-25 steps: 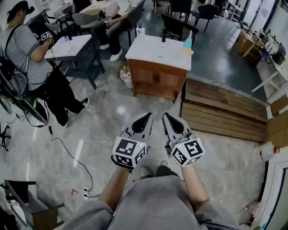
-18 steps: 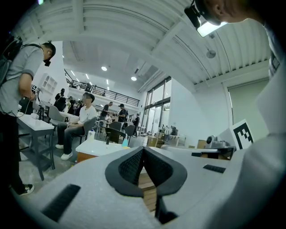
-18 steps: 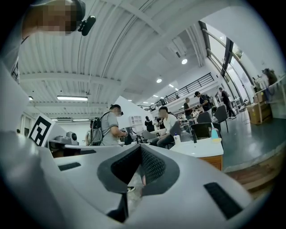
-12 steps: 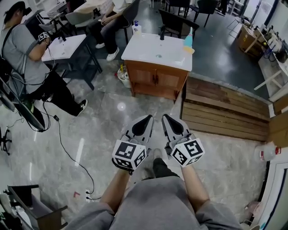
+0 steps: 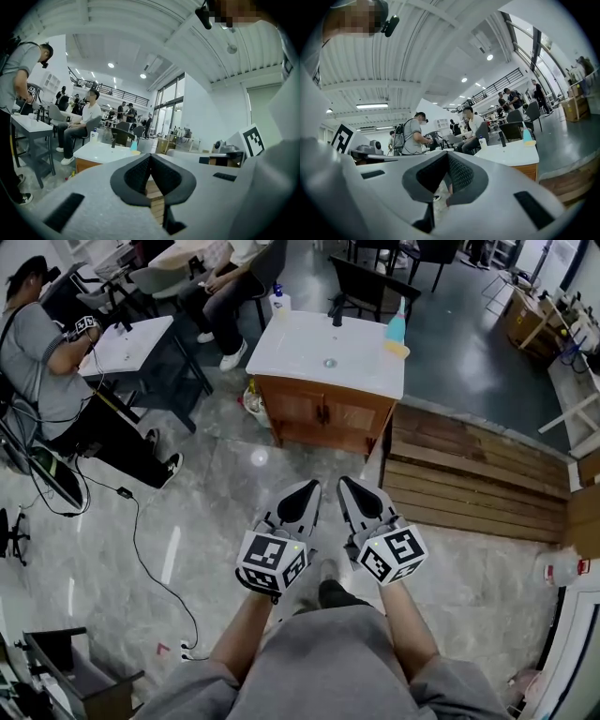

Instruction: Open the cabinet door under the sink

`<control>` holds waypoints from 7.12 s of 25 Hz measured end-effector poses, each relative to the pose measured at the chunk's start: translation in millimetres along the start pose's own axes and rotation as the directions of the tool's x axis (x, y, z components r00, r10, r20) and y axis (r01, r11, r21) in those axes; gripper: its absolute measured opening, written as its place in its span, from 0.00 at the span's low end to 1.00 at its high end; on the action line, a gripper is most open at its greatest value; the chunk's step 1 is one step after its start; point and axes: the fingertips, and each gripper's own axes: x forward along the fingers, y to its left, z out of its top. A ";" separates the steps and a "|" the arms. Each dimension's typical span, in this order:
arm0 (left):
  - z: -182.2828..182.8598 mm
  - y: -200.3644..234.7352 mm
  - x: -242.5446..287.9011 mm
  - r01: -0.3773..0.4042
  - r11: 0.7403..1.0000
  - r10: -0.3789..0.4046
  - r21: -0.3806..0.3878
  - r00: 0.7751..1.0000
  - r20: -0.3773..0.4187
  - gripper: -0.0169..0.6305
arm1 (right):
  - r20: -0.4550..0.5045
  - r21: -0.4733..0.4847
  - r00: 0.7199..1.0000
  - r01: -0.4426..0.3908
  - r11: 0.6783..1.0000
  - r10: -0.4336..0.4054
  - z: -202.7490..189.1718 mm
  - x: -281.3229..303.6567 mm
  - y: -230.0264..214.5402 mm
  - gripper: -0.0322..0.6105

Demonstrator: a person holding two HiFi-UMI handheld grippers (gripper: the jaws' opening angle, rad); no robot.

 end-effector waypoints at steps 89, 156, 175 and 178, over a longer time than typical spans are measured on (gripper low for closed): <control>-166.2 249.6 308.2 -0.020 0.988 -0.038 -0.154 0.929 -0.367 0.03 | -0.299 0.241 0.948 0.184 0.953 -0.108 -158.2 270.0 -300.6 0.06; -454.3 368.4 462.4 -0.166 0.986 0.121 0.009 0.678 -0.725 0.21 | -0.406 0.357 0.909 0.249 0.900 -0.090 -365.8 283.8 -430.6 0.06; -454.5 369.6 460.9 -0.194 0.981 0.154 0.025 0.685 -0.712 0.18 | -0.426 0.365 0.901 0.249 0.897 -0.077 -377.7 274.2 -425.8 0.06; -453.6 369.8 459.1 -0.214 0.977 0.158 0.009 0.693 -0.703 0.18 | -0.427 0.358 0.901 0.244 0.901 -0.074 -375.6 273.1 -422.6 0.06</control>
